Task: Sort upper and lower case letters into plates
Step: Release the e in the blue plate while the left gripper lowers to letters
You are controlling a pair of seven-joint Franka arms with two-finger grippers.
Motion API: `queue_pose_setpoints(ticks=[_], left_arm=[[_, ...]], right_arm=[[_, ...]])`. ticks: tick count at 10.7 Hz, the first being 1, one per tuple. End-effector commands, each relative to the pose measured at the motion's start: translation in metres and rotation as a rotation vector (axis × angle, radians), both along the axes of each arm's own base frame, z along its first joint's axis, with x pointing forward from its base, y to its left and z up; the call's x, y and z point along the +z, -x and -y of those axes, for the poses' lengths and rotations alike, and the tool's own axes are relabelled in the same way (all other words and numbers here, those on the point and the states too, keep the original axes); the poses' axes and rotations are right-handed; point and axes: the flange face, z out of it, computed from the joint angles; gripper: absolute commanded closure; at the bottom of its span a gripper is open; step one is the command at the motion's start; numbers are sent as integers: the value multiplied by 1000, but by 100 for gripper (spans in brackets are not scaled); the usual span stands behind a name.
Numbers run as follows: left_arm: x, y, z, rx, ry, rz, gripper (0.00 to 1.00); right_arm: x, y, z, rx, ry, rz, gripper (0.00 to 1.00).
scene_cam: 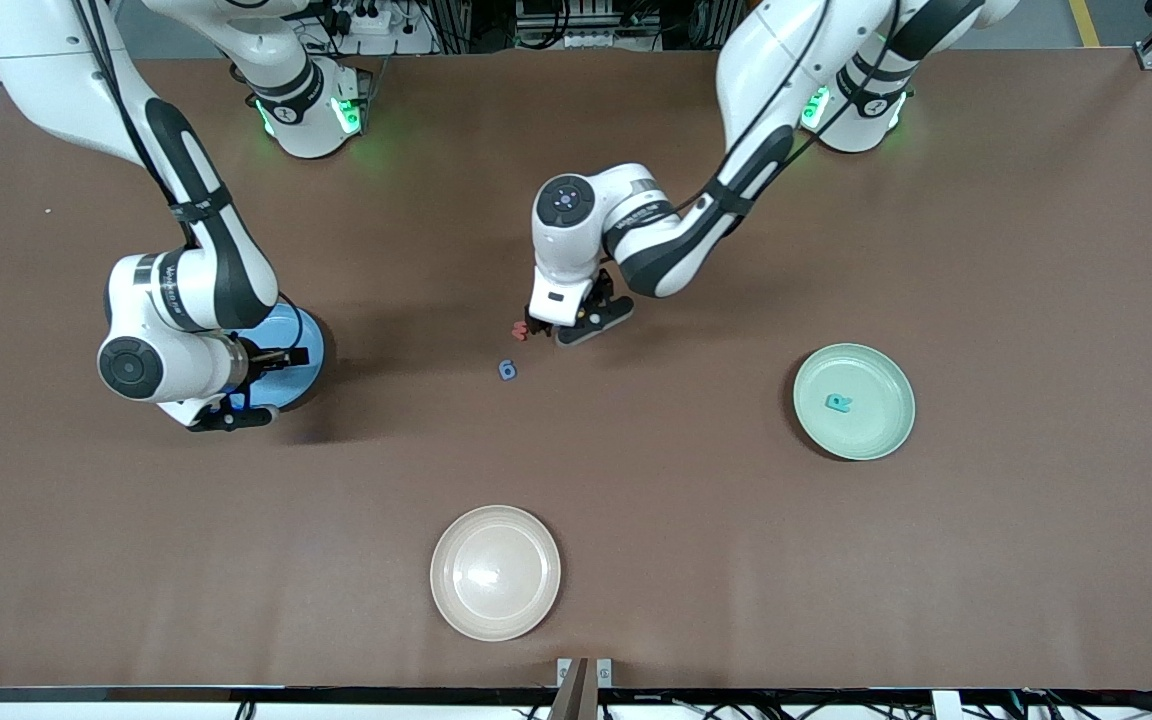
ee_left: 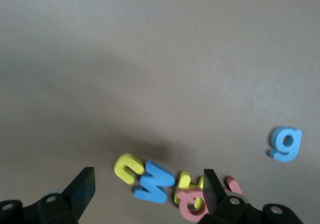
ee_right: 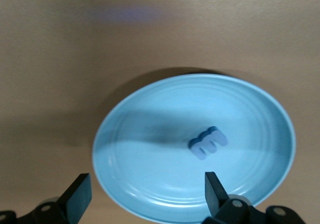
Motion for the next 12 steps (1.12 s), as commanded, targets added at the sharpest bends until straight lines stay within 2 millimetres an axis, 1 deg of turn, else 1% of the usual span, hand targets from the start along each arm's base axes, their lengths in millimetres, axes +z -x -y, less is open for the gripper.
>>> queue_pose_setpoints(ticks=[1, 2, 3, 4, 5, 6, 7, 8, 10, 12], left_arm=[[4, -7, 10, 24, 15, 35, 5], [5, -9, 14, 25, 22, 38, 5], [-6, -2, 23, 2, 19, 33, 5], [-11, -4, 26, 2, 18, 38, 5], [-11, -7, 25, 5, 14, 43, 5], [-9, -8, 27, 14, 20, 45, 5], [-13, -10, 28, 18, 22, 43, 5], [-16, -5, 33, 12, 22, 40, 5], [-16, -7, 38, 15, 33, 42, 5], [-18, -1, 43, 5, 32, 41, 5]], right_arm=[[12, 4, -29, -55, 21, -3, 0], [14, 4, -38, -73, 36, -3, 0], [14, 5, -40, -84, 40, -3, 0], [15, 4, -43, -94, 45, -1, 0], [15, 6, -53, -94, 52, -1, 0], [15, 6, -56, -111, 60, 1, 0], [15, 7, -60, -116, 65, 2, 0], [15, 7, -62, -113, 65, 2, 0], [15, 7, -62, -113, 65, 2, 0], [15, 7, -62, -113, 65, 2, 0]])
